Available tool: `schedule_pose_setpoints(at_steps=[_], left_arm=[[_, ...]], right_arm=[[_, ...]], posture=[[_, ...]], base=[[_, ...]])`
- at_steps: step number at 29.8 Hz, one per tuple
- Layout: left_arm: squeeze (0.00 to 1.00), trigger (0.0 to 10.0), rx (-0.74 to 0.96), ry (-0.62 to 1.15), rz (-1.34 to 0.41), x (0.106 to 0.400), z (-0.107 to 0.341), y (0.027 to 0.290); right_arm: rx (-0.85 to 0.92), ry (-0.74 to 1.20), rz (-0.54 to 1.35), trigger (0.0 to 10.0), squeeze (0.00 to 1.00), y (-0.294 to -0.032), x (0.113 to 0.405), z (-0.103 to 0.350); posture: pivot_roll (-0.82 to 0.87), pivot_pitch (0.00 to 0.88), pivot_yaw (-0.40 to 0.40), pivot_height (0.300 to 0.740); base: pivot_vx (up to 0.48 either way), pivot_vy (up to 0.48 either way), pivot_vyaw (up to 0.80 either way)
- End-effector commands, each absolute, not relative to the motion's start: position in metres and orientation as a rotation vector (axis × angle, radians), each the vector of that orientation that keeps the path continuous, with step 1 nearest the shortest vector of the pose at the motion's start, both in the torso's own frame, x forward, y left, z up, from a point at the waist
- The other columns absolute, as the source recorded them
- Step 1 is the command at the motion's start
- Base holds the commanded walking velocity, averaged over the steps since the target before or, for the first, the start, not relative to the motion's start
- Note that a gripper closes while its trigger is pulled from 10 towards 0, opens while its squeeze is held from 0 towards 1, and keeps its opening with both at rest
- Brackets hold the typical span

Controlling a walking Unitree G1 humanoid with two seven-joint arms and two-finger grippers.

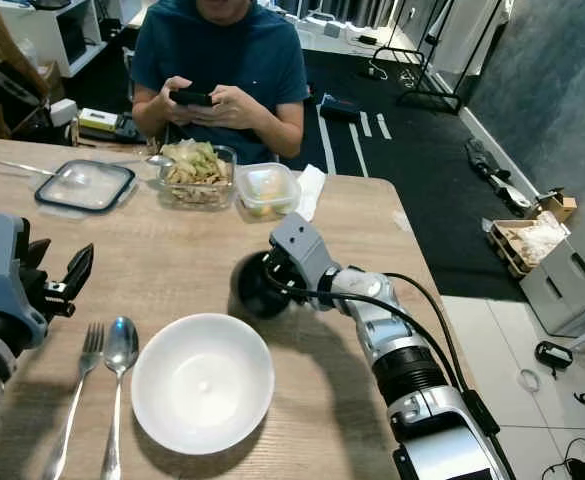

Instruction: Setting the table

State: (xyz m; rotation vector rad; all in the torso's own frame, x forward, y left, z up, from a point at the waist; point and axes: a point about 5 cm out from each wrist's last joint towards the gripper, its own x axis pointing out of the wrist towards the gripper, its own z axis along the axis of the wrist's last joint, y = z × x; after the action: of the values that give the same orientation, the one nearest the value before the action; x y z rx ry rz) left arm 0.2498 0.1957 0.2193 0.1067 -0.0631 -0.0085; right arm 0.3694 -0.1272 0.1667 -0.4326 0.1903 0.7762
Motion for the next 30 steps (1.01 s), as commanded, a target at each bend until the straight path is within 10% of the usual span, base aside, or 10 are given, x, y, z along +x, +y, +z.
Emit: schedule_pose_setpoints(at_steps=[1, 20, 22, 30], left_arm=[[0.00, 10.0, 0.105, -0.040, 0.001, 0.250, 0.213, 0.197], [0.00, 10.0, 0.095, -0.032, -0.001, 0.249, 0.210, 0.194], [0.00, 10.0, 0.091, -0.030, -0.002, 0.249, 0.209, 0.193], [0.00, 10.0, 0.086, -0.016, -0.010, 0.248, 0.205, 0.191]], right_arm=[[-0.396, 0.221, 0.782, 0.0, 0.00, -0.130, 0.366, 0.158], [-0.399, 0.307, 0.592, 0.0, 0.00, -0.193, 0.379, 0.180], [-0.254, 0.373, 0.632, 10.0, 0.00, -0.205, 0.373, 0.178], [-0.266, 0.427, 0.721, 10.0, 0.00, -0.231, 0.347, 0.173]], posture=[[0.26, 0.027, -0.019, 0.740], [0.24, 0.033, -0.022, 0.740], [0.23, 0.037, -0.028, 0.740], [0.21, 0.042, -0.020, 0.740]], base=[[0.000, 0.000, 0.00], [0.000, 0.000, 0.00], [0.000, 0.000, 0.00], [0.000, 0.000, 0.00]])
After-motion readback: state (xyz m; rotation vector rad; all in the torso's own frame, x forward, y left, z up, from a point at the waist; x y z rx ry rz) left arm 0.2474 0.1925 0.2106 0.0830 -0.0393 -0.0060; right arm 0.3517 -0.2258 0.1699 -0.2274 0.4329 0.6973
